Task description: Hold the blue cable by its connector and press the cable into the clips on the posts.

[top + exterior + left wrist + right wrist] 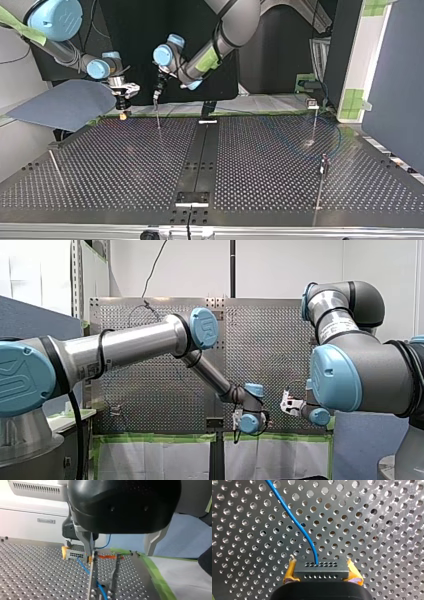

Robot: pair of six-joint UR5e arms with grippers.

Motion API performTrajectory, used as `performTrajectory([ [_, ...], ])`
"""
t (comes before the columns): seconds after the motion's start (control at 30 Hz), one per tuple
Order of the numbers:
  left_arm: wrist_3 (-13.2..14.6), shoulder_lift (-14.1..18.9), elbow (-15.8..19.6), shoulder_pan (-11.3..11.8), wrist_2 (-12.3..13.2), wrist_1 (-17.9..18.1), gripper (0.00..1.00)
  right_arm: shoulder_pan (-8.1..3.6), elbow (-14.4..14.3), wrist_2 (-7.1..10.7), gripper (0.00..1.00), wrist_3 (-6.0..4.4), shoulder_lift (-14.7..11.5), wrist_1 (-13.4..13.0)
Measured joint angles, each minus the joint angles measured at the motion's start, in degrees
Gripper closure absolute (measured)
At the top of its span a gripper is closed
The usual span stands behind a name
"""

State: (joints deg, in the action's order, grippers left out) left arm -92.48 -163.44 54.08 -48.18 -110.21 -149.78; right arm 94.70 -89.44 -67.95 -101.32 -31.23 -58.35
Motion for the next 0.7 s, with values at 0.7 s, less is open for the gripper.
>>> performTrajectory([
  [0.7, 0.39, 0.01, -1.09, -0.85, -3.16, 0.01, 0.02, -0.35, 0.0, -0.23, 1.0, -0.25, 0.12, 0.26],
])
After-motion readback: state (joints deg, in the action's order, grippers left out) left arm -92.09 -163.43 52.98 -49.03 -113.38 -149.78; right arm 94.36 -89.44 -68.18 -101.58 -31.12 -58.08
